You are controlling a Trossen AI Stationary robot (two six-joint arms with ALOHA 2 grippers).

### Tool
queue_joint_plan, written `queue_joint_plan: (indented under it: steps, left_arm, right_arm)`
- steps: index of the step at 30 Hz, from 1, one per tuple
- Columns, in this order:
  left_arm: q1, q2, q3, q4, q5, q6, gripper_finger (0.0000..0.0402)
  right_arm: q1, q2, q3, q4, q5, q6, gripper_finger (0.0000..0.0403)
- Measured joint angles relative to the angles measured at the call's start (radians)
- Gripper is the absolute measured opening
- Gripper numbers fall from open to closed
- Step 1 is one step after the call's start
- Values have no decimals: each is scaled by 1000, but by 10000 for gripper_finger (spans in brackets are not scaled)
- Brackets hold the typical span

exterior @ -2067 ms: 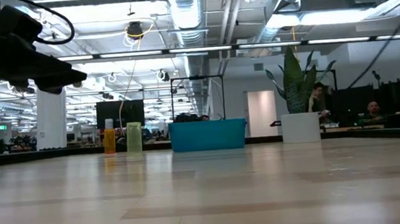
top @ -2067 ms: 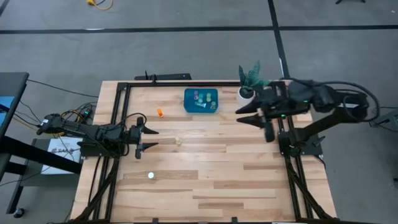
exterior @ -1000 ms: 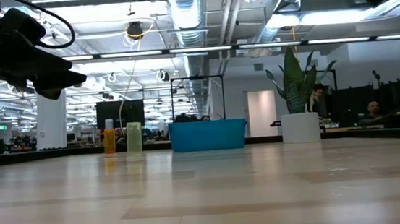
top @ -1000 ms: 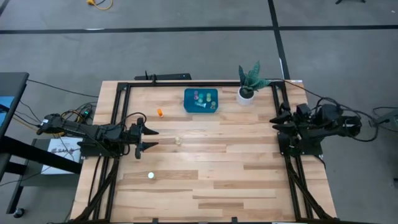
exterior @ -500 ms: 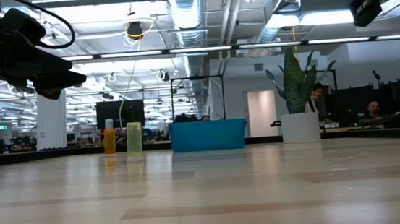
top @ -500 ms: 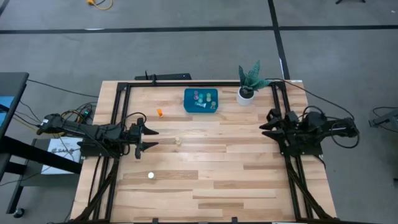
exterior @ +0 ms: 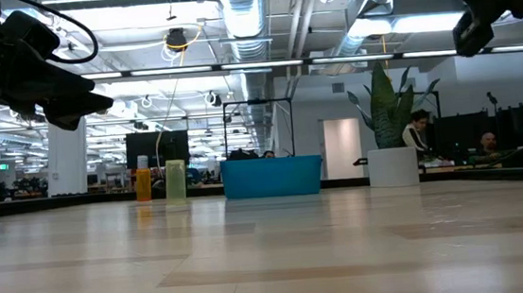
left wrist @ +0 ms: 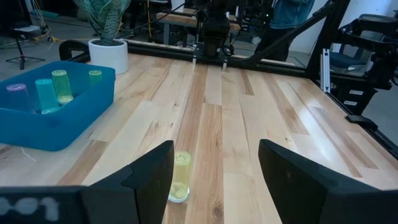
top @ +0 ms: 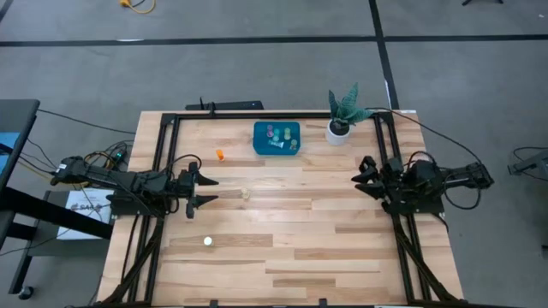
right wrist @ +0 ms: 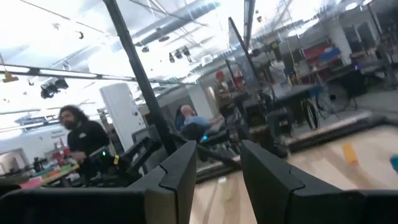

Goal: Pick and place pill bottles into a basket
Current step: Put the orange pill bottle into the blue bin

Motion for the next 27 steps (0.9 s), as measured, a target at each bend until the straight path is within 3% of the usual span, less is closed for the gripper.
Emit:
queue_joint_plan:
  steps: [4, 10, 27]
  left_arm:
    - [0, 0, 0, 0, 0, 0, 224]
    - [0, 0, 0, 0, -1, 0, 224]
    - [0, 0, 0, 0, -1, 0, 224]
  right_arm:
    - [0, -1, -18, -43, -25, 16, 118]
    - [0, 0, -18, -251, -43, 33, 118]
    - [-81, 4, -16, -263, -27, 81, 118]
